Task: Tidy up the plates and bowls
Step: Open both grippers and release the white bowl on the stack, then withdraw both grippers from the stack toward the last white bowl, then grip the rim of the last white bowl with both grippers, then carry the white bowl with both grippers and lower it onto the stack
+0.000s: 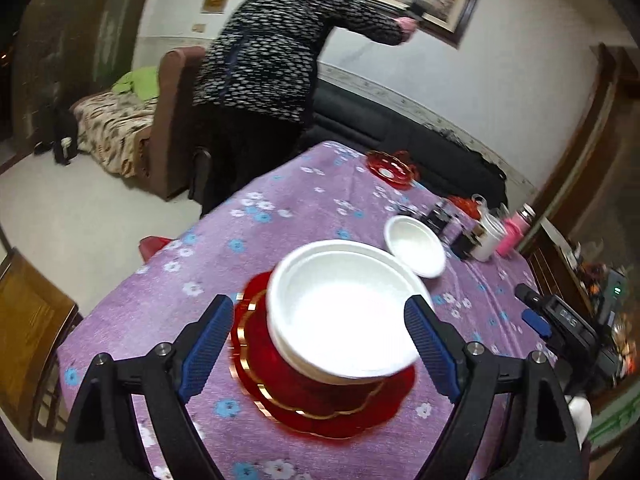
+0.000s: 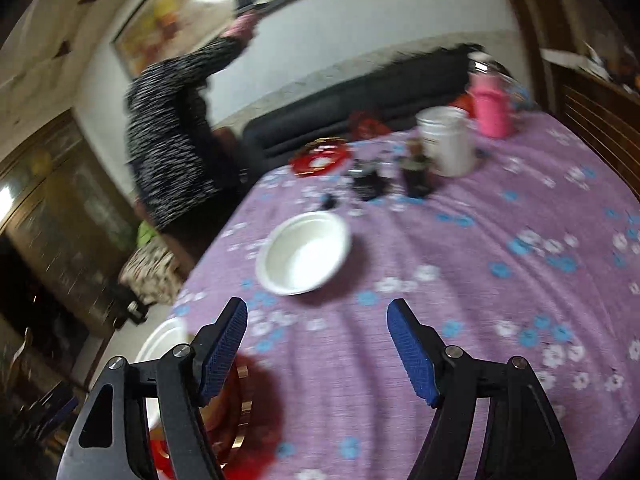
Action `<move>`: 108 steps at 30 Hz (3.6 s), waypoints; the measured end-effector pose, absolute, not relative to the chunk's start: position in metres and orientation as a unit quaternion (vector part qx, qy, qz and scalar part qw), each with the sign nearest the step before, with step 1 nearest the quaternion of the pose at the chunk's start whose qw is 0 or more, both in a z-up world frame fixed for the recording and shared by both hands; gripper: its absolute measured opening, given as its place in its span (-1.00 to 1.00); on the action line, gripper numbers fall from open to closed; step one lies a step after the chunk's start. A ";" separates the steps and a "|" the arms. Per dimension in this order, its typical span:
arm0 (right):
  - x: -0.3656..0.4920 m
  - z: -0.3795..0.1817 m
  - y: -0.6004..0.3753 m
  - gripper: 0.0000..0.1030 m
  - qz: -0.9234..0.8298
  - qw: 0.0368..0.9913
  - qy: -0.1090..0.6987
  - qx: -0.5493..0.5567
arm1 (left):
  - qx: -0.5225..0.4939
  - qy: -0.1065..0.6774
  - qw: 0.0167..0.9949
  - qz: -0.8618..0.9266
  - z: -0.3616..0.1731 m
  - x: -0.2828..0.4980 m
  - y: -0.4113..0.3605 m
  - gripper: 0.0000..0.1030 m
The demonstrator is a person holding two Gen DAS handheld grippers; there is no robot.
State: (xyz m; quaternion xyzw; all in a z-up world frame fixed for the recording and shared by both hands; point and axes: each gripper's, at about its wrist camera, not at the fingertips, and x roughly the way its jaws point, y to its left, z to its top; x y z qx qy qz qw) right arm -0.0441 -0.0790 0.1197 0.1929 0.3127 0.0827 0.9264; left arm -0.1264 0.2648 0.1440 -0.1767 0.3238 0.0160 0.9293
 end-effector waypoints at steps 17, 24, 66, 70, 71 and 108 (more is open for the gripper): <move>-0.018 0.112 -0.101 0.50 0.072 0.931 0.317 0.165 | -0.075 0.319 0.945 0.010 0.169 -0.083 0.178 0.69; -0.020 0.109 -0.095 0.52 0.078 0.936 0.313 0.140 | 0.011 0.318 0.946 0.065 0.160 -0.067 0.142 0.69; 0.080 0.076 -0.097 0.53 0.092 0.897 0.370 0.222 | -0.005 0.450 0.893 -0.023 0.152 0.117 0.139 0.69; 0.103 0.058 -0.080 0.54 0.094 0.891 0.387 0.219 | -0.027 0.499 0.865 -0.031 0.121 0.160 0.145 0.69; 0.109 0.054 -0.077 0.54 0.094 0.890 0.391 0.215 | -0.025 0.515 0.856 -0.033 0.110 0.171 0.144 0.69; 0.037 0.116 -0.009 -0.65 0.195 0.902 0.347 0.170 | -0.055 0.520 0.849 -0.073 0.149 0.081 0.171 -0.46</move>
